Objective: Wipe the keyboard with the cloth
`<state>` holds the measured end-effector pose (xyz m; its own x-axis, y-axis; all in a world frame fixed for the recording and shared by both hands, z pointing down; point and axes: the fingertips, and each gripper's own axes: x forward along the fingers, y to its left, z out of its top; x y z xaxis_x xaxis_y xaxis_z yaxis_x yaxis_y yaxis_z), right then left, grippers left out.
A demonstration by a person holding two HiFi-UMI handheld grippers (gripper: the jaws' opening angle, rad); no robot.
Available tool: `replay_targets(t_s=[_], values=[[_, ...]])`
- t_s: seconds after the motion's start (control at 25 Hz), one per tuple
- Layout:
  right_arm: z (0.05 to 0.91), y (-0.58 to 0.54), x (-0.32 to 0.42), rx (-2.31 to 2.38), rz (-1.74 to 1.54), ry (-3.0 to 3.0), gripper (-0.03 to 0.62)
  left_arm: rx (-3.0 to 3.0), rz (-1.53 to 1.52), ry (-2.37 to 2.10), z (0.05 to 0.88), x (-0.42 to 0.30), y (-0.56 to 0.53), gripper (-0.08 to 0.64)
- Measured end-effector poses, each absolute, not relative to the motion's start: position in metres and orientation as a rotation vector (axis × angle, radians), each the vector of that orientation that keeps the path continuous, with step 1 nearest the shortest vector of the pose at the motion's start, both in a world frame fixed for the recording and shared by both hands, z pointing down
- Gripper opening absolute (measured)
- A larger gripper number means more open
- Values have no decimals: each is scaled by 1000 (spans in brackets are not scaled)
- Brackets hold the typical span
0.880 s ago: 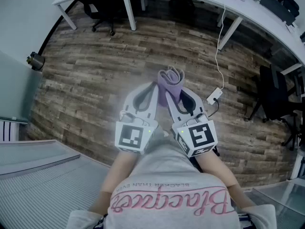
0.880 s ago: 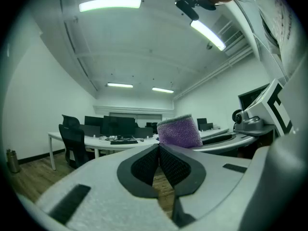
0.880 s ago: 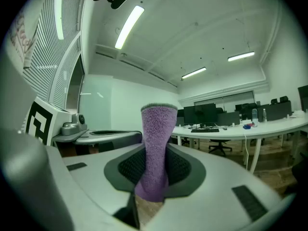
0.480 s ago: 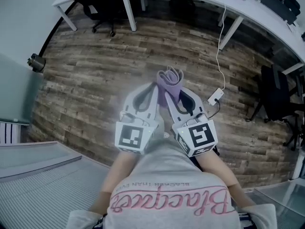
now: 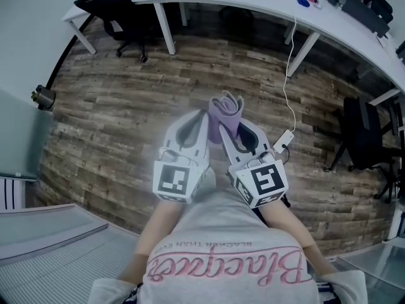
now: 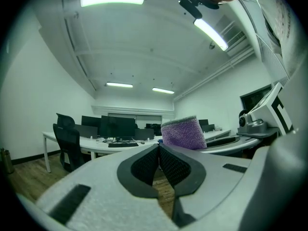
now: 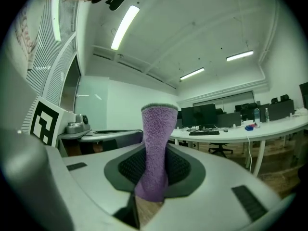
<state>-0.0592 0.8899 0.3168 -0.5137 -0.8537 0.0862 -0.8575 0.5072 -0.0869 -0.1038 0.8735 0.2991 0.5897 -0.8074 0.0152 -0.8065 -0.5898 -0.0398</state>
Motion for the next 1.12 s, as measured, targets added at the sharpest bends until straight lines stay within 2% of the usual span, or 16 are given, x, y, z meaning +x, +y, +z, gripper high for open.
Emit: replay_targets(t_s=[1.12], values=[[312, 652, -92, 1621, 207, -2614, 84, -2819, -26, 1302, 288, -136, 638, 5]])
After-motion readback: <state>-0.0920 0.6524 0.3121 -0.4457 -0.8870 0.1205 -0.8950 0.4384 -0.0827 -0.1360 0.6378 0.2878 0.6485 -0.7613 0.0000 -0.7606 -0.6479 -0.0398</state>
